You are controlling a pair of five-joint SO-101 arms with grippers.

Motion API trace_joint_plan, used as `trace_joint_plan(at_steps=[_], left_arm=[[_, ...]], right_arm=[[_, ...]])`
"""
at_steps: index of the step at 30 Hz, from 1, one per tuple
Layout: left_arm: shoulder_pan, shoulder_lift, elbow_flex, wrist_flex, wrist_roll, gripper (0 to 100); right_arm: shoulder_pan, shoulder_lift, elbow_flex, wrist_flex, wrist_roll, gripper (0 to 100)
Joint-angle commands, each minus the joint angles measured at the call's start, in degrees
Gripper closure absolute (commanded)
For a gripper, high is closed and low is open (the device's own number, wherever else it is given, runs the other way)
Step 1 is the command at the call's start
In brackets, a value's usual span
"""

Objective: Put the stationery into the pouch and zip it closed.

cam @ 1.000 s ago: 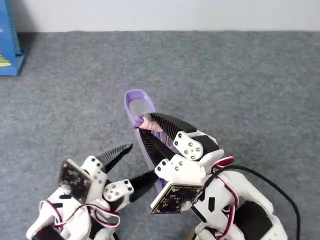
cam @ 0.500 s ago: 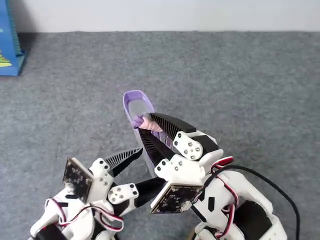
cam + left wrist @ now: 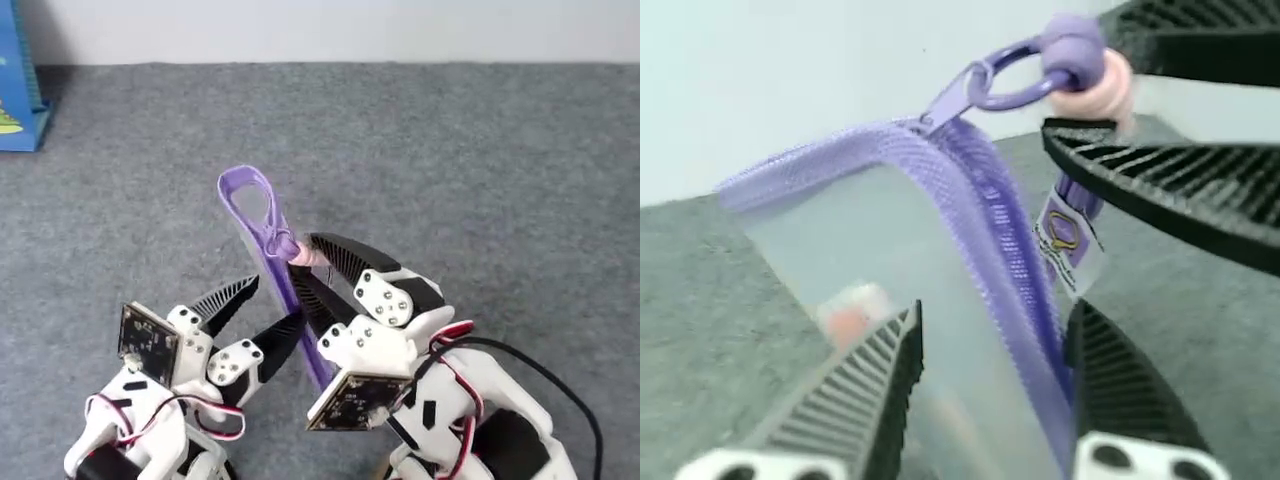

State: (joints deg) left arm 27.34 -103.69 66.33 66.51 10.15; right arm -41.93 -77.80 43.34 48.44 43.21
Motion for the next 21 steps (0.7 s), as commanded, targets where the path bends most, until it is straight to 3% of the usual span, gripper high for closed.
trace_joint_plan(at_steps=[1,15,21], left_arm=[[-0.62,-0.62,-3.38,1.85,-2.99,82],[-0.70,-0.62,-3.21,2.20,-5.98,86],[-1.05,-0.53,-3.12,-2.90,-5.98,86]], right_arm=[[1.36,-0.92,-0.53,0.40,-0.62,99.1],[-1.27,-1.27,-3.08,4.62,-0.62,99.1],[-1.45,-6.73,-2.99,8.75,-0.62,99.1]])
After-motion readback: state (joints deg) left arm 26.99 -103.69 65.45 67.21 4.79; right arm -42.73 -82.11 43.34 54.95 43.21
